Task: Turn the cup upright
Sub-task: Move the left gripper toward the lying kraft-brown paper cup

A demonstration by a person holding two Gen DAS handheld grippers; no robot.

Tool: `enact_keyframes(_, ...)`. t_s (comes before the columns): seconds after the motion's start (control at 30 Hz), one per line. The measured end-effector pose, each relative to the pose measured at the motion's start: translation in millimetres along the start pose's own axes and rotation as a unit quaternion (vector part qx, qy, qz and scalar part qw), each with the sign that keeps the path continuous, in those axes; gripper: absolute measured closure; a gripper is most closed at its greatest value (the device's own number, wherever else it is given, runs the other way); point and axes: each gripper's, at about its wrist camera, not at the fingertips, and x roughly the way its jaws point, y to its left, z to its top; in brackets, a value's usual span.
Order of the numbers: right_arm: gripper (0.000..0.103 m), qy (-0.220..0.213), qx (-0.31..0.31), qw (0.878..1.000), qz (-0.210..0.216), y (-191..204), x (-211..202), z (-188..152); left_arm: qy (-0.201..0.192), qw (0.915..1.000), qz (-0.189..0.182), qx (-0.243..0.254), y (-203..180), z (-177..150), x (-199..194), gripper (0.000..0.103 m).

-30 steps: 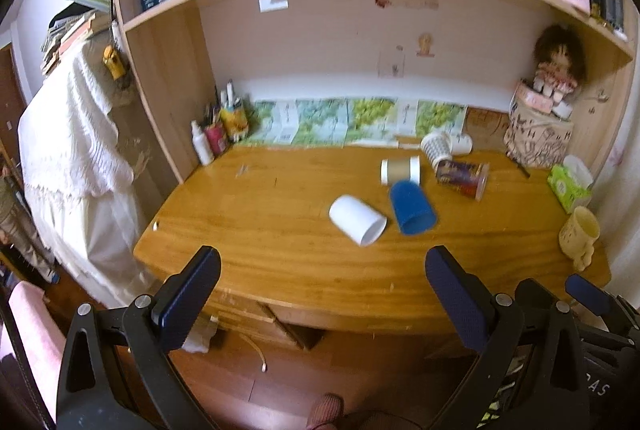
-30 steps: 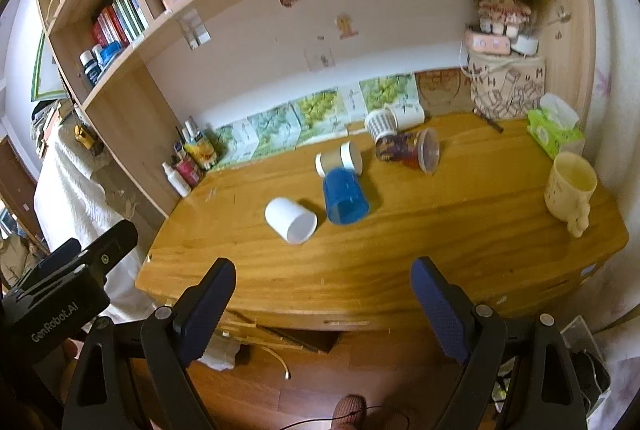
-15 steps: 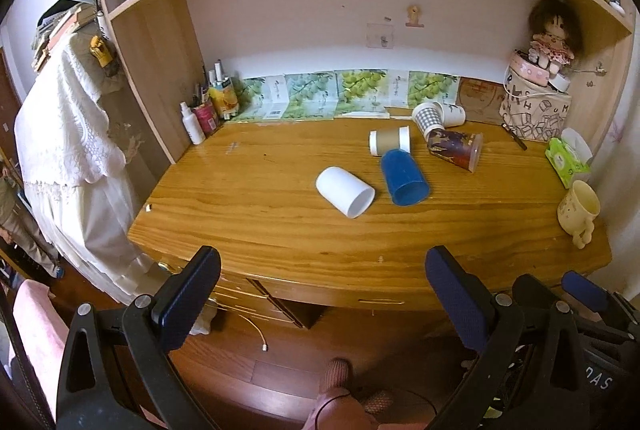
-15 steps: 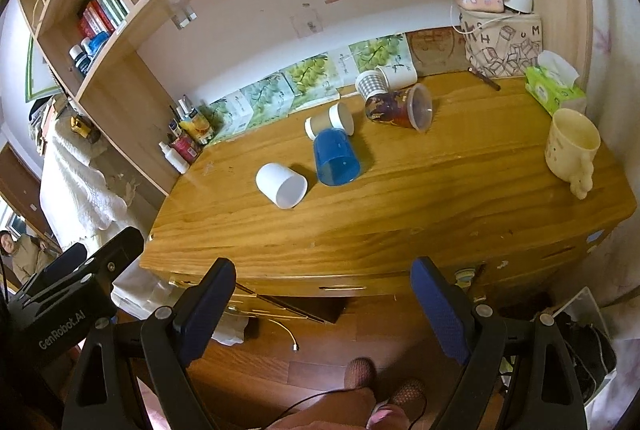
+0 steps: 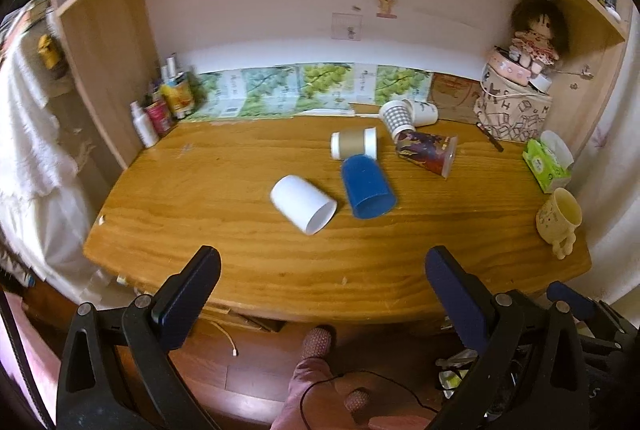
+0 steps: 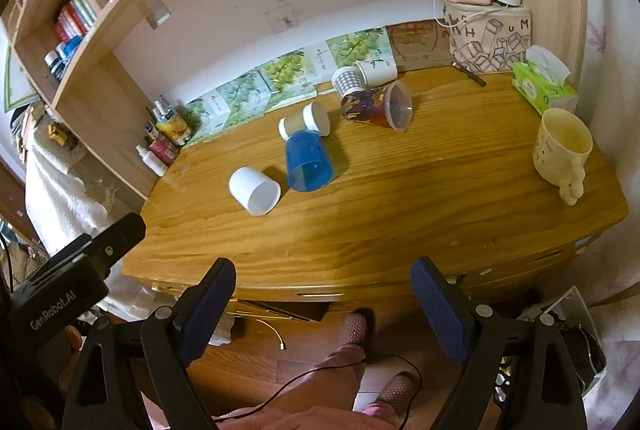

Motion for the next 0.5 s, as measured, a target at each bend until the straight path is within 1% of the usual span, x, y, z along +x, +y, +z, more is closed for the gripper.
enact_keyframes(0.17,0.013,0.006,0.021,1.0,-0.006,-1.8,20.6,19.0,0.004,0.999,-0.019,0.041,-2.1,24.3,23.7,0.001)
enact_keyframes(0.3,0.013,0.013,0.048,0.999,-0.002,0.4,44.3,40.4,0.007,0.9963,-0.029,0.081,0.6,47.9,45.1,0.001)
enact_keyframes(0.37,0.013,0.022,0.061,0.998,0.001,3.3,57.3,48.9,0.009,0.9938,-0.035,0.105,2.1,59.4,55.9,0.001)
enact_keyframes(0.5,0.013,0.04,0.087,0.995,0.006,7.3,79.7,60.4,0.013,0.9858,-0.046,0.161,3.4,78.5,75.9,0.001)
